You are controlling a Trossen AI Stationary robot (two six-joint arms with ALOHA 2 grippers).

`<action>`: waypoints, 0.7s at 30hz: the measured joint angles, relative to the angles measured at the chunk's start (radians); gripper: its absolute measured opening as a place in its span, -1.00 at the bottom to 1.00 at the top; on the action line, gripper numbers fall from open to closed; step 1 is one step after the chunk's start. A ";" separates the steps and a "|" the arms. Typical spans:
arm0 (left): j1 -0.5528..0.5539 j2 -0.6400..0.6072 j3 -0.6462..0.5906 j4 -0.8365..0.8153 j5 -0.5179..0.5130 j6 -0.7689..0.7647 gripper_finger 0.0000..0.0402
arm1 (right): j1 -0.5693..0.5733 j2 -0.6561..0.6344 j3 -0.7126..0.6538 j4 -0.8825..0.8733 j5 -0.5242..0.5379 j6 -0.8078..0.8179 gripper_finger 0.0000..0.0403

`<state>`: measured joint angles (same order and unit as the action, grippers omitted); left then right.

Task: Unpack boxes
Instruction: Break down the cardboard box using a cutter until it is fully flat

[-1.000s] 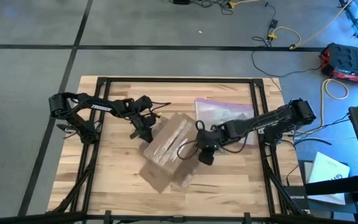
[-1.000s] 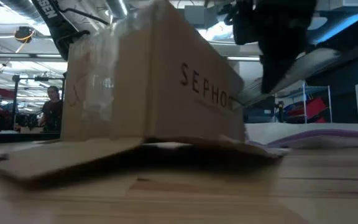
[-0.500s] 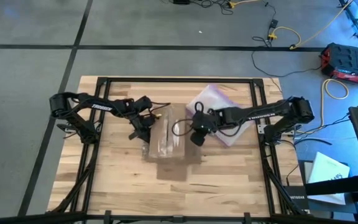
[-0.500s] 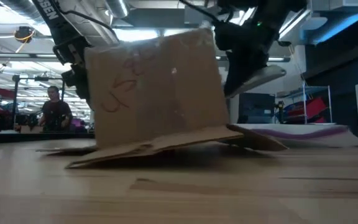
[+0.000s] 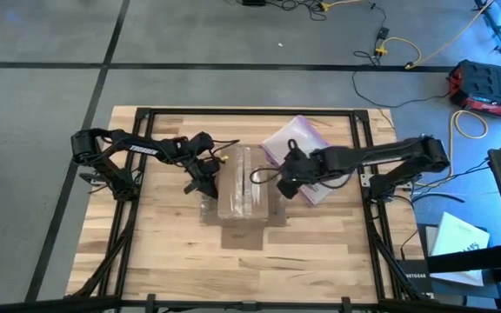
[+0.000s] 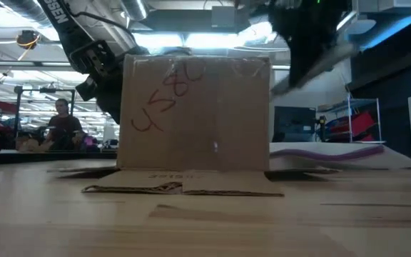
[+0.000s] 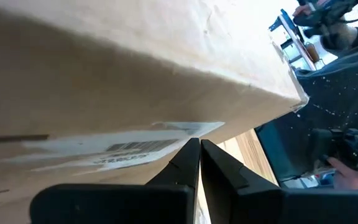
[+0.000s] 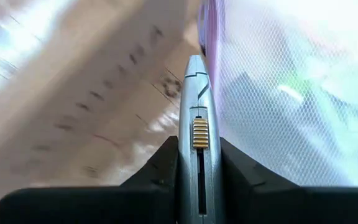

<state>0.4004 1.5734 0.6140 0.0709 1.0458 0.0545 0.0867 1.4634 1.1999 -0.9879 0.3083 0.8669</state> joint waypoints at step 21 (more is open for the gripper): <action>0.297 -0.014 0.000 0.116 -0.142 0.099 -1.00 | 0.385 0.048 0.081 0.186 -0.163 0.006 -0.73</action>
<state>0.6970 1.5597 0.6136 0.1868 0.9035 0.1536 0.4717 1.5112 1.2812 -0.8019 0.1455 0.8727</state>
